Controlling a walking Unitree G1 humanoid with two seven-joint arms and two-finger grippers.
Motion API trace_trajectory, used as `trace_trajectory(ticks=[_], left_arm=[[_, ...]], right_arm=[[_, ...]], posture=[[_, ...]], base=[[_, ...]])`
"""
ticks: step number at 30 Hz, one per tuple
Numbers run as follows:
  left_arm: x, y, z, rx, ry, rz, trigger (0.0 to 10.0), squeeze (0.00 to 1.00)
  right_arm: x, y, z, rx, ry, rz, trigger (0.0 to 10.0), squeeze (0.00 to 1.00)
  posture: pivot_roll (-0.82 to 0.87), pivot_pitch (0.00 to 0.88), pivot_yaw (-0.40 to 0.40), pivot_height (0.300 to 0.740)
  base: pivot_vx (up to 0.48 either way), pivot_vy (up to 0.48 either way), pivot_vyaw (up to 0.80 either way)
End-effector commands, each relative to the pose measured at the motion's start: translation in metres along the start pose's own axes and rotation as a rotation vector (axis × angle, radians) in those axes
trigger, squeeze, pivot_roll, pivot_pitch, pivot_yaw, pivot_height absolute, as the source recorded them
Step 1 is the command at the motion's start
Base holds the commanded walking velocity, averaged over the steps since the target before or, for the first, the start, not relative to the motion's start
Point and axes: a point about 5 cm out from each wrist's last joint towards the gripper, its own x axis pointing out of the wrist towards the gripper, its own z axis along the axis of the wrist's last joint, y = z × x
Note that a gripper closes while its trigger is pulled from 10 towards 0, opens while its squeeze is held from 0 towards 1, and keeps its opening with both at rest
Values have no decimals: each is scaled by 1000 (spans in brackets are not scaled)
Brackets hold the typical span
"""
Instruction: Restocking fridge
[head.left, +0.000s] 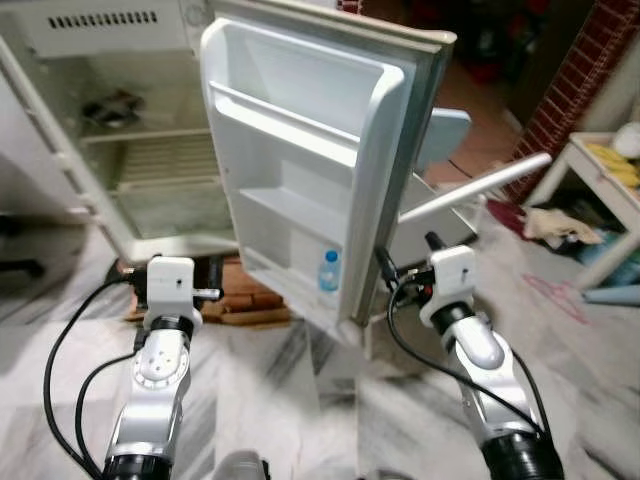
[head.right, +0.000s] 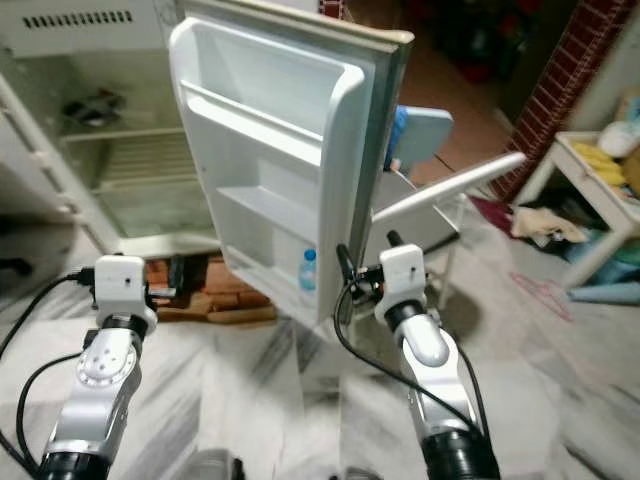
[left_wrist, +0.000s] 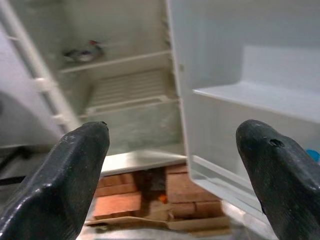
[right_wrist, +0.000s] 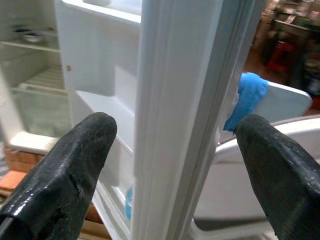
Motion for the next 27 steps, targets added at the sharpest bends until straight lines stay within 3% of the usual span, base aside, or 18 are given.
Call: trace_trajectory(ticks=[1,19,27], left_arm=[[0,-6,1,-1,1,-12,10000,0],[0,-7,-2,19,21,-11,10000,0],[-2,-7,-6,11,42,-12,10000,0]], right_arm=[[-3,-6,-2,-12,8,-16,10000,0],[-2,-8,-1,-44,0,-40,10000,0],[-1,-13,-1,-72,3,-86,10000,0]], posture=[[33,0,0,740],[31,0,-2,740],[27,0,-3,740]], base=[[0,-322,794],[0,-321,790],[0,-107,122]])
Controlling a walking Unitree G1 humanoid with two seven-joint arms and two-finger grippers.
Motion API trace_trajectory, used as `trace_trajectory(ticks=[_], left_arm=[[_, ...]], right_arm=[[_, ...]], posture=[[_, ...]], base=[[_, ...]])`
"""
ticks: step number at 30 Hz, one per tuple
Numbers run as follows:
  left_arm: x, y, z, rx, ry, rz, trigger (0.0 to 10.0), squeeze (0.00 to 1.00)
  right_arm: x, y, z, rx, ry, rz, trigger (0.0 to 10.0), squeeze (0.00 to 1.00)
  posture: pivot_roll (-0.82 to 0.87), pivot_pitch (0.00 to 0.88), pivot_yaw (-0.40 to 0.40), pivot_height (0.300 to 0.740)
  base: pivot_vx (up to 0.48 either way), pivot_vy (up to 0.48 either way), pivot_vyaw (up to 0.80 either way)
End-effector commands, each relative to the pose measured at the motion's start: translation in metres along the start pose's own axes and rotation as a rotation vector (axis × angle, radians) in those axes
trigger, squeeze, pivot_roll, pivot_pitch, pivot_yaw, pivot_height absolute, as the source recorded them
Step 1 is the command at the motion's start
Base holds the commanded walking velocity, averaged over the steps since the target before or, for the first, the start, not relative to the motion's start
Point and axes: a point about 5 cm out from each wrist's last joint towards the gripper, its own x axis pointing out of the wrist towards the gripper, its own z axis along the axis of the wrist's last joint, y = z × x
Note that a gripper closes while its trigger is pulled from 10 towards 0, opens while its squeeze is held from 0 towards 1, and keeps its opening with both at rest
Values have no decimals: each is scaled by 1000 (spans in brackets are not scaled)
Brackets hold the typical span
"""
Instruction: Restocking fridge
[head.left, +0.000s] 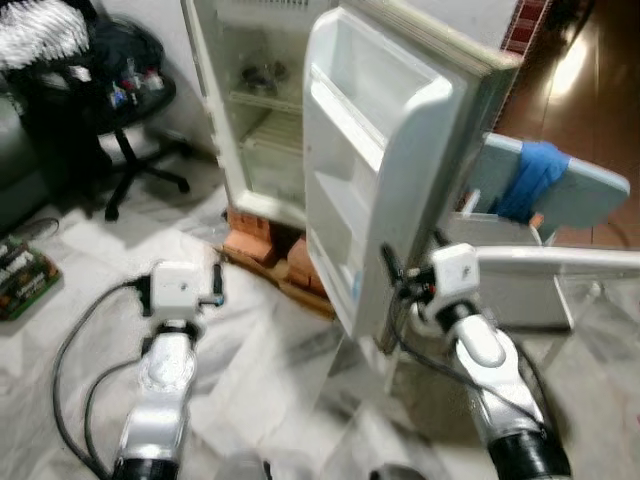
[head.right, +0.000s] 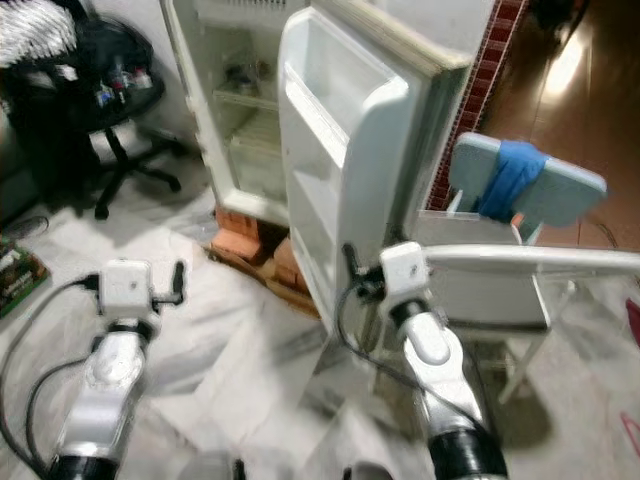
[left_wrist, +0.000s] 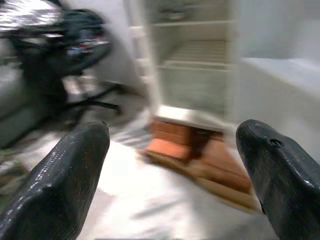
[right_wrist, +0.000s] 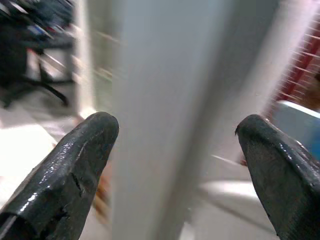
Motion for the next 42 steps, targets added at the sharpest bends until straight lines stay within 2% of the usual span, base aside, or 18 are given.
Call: trace_trajectory(ticks=[1,4,18,31,36,40,42], left_arm=[[0,8,0,22,2,13,10000,0],[1,7,1,17,2,11,10000,0],[0,7,1,20,-1,-4,10000,0],[0,3,2,7,-1,-16,10000,0],[0,3,2,7,2,-19,10000,0],[-1,5,1,7,3,-14,10000,0],[-1,5,1,7,5,-12,10000,0]], right_arm=[[4,-1,6,5,-27,-12,10000,0],[5,-4,9,-8,-46,-30,10000,0],[11,-9,14,-12,-64,-98,10000,0],[6,-16,9,7,-48,-152,10000,0],[15,-18,13,23,-50,-183,10000,0],[15,-20,12,31,-43,-168,10000,0],[14,-18,8,51,-30,-109,10000,0]], posture=[[27,0,-4,740],[27,1,-4,740],[33,1,-6,740],[29,0,-10,740],[39,1,-11,740],[42,0,-13,740],[44,0,-15,740]], base=[[0,0,0],[0,0,0],[0,0,728],[74,0,0],[0,0,0],[0,0,0],[0,0,0]])
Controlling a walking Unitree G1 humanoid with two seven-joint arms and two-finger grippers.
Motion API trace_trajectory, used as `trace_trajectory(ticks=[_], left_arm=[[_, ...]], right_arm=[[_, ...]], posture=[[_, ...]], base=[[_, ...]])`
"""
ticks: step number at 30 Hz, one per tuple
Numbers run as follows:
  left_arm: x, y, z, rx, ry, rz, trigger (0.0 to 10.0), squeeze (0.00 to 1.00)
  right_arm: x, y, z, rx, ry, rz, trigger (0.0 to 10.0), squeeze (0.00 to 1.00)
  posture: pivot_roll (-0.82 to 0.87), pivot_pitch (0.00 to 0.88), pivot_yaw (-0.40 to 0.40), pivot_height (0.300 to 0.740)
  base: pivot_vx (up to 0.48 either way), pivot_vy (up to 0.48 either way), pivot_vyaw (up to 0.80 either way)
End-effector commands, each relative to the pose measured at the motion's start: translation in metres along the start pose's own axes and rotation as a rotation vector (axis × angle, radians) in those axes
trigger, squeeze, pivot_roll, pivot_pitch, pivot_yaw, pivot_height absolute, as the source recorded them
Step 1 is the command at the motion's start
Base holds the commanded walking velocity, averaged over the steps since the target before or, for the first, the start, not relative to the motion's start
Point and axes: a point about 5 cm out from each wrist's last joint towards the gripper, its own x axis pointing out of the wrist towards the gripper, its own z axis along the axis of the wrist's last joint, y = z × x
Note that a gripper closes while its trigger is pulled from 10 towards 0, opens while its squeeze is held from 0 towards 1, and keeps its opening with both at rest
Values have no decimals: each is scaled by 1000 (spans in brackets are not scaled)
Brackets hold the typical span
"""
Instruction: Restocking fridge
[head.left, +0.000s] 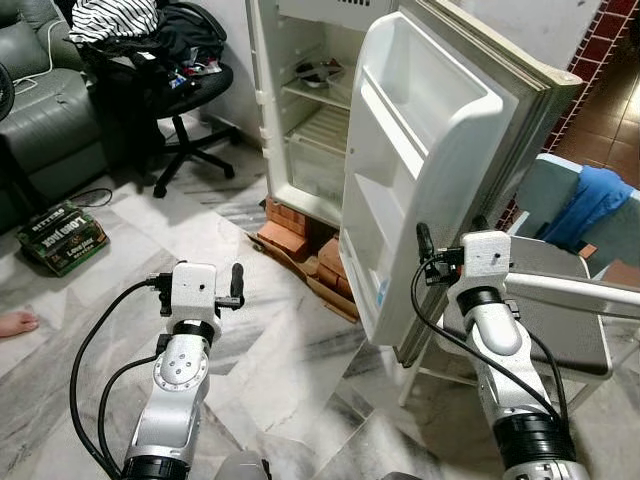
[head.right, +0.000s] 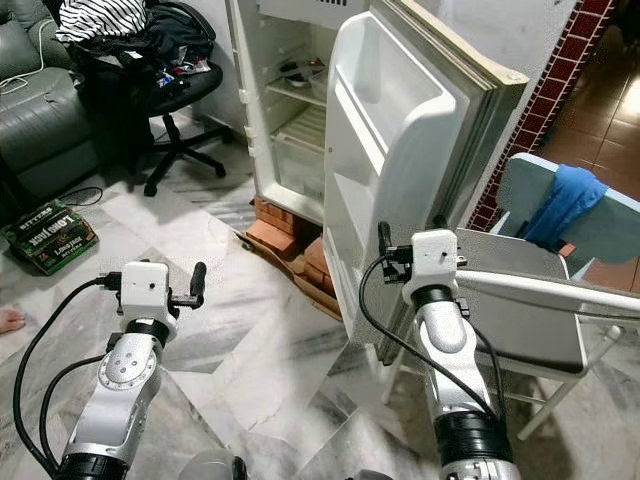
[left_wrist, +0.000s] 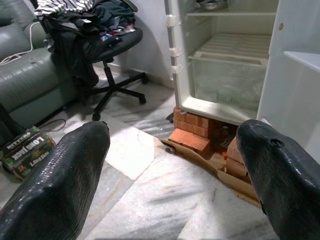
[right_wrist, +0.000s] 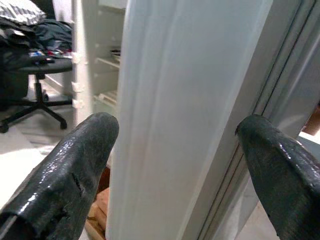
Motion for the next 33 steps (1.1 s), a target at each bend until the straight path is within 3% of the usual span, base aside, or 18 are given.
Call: trace_trajectory(ticks=[1,2,5,13,16,18,21,22,23,25,26,27,29,32,33], left_arm=[[-1,4,2,3,-3,10,10000,0],[-1,4,2,3,-3,10,10000,0],[0,3,3,3,-5,9,10000,0],[-2,1,5,15,-15,-5,10000,0],[-2,0,4,13,-11,-8,10000,0],[-2,1,4,12,-12,-8,10000,0],[-2,1,4,10,-9,-8,10000,0],[-2,1,4,10,-8,-10,10000,0],[-3,1,4,9,-7,-10,10000,0],[-3,1,4,9,-6,-12,10000,0],[-4,1,4,7,-6,-15,10000,0],[-4,0,4,7,-6,-16,10000,0],[-4,0,4,5,-6,-18,10000,0],[-4,-3,6,-11,-16,-31,10000,0],[-4,-3,6,-11,-16,-31,10000,0]], right_arm=[[-1,1,-5,23,30,28,10000,0],[-4,2,-13,31,76,119,10000,0],[-3,-6,-19,18,127,152,10000,0],[12,-64,3,-9,53,-106,10000,0],[19,-69,15,5,10,-120,10000,0],[26,-67,25,25,-24,-91,10000,0],[35,-49,45,152,-87,47,10000,0],[33,-26,58,276,-114,239,10000,0],[32,-19,61,310,-123,294,10000,0],[19,6,79,450,-150,533,10000,0],[-6,31,90,535,-141,821,10000,0],[-14,37,91,543,-130,890,10000,0],[-14,39,75,487,-81,857,10000,0],[-3,23,19,297,76,604,10000,0],[-3,23,19,297,76,604,10000,0]], posture=[[44,0,-15,740],[42,0,-14,740],[42,0,-14,740],[46,4,-12,740],[47,6,-11,740],[48,5,-10,740],[50,7,-11,740],[48,9,-11,740],[48,11,-10,740],[49,12,-11,740],[49,13,-12,740],[50,14,-13,740],[49,14,-13,740],[55,19,-15,740],[55,19,-15,740]], base=[[0,0,0],[0,0,0],[0,0,0],[0,0,0],[0,0,0],[0,0,0],[0,0,0],[0,0,0],[0,0,0],[0,0,0],[0,0,0],[0,0,0],[0,0,0],[0,0,0],[0,0,0]])
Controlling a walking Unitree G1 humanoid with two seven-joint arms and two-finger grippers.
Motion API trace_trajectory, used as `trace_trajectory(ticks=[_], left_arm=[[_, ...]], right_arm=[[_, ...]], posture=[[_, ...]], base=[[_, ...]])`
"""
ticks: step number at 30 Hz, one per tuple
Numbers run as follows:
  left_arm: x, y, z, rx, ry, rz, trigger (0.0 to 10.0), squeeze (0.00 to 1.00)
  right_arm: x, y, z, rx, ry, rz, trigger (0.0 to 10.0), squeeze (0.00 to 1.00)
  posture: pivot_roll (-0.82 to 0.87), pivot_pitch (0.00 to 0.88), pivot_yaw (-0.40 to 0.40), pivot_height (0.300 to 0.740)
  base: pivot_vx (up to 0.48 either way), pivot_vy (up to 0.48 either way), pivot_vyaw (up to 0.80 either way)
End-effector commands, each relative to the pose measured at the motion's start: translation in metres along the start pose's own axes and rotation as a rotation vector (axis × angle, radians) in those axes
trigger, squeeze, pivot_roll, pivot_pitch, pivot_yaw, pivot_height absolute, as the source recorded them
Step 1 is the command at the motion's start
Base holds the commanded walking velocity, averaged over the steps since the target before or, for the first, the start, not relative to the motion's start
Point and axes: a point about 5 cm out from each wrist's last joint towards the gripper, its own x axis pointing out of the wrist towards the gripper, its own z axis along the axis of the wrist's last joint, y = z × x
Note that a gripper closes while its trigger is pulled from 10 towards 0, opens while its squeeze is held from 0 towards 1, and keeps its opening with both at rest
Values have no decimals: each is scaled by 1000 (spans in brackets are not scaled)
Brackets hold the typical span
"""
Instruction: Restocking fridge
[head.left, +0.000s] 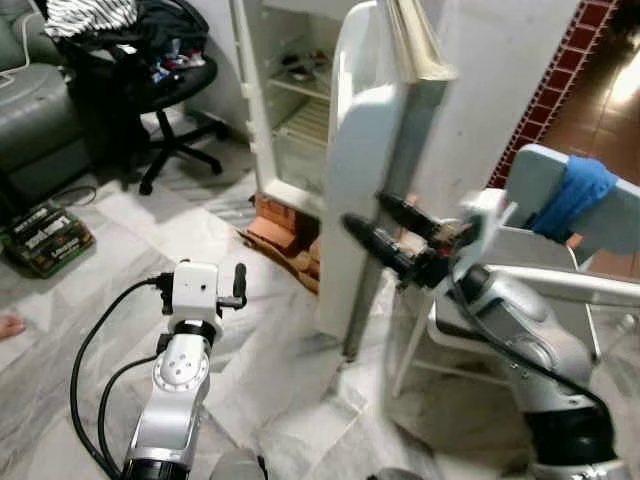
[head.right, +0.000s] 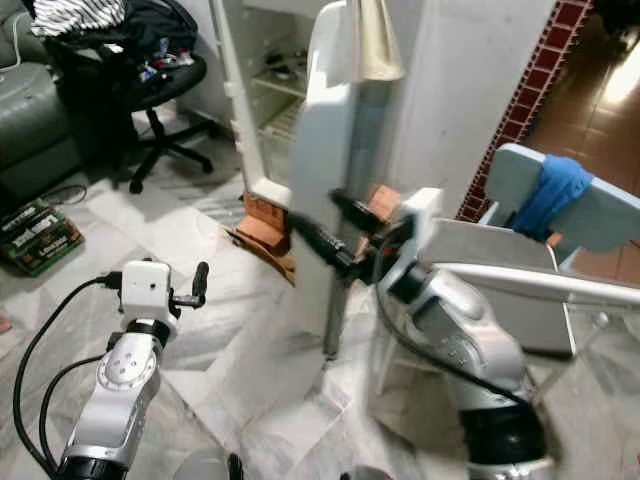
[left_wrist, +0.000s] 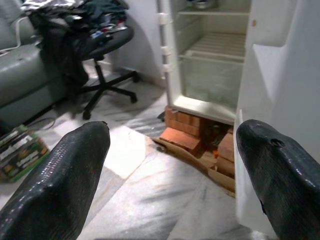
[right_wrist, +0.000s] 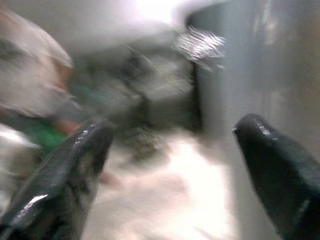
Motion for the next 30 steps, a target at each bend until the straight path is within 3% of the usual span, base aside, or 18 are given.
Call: trace_trajectory(ticks=[1,2,4,8,14,20,26,30], left_arm=[[-1,0,3,-2,-9,-4,10000,0],[-1,0,3,-3,-11,-6,10000,0],[-1,2,4,-9,-5,0,10000,0],[1,3,5,-25,-2,6,10000,0],[5,-3,10,-31,-7,-22,10000,0],[4,-1,10,-30,-1,-16,10000,0],[10,4,29,-31,-49,-11,10000,0],[8,9,30,-29,-67,14,10000,0]], right_arm=[[-16,-24,-26,-113,123,-198,10000,0],[-22,-31,-32,-153,174,-271,10000,0],[-37,-39,-34,-116,161,-455,10000,0],[-39,-32,-32,-111,73,-545,10000,0],[-32,-18,-40,-204,64,-524,10000,0],[-32,-20,-42,-177,59,-556,10000,0],[-32,-15,-42,-189,48,-540,10000,0],[-32,-11,-44,-184,43,-550,10000,0]], posture=[[58,21,-14,740],[58,21,-14,740],[56,25,-11,740],[53,29,-9,740],[49,34,-5,740],[53,50,-12,740],[62,95,-20,740],[58,100,-21,740]], base=[[0,0,0],[0,0,0],[0,0,0],[0,0,0],[0,362,0],[0,480,-400],[0,480,-764],[0,480,0]])
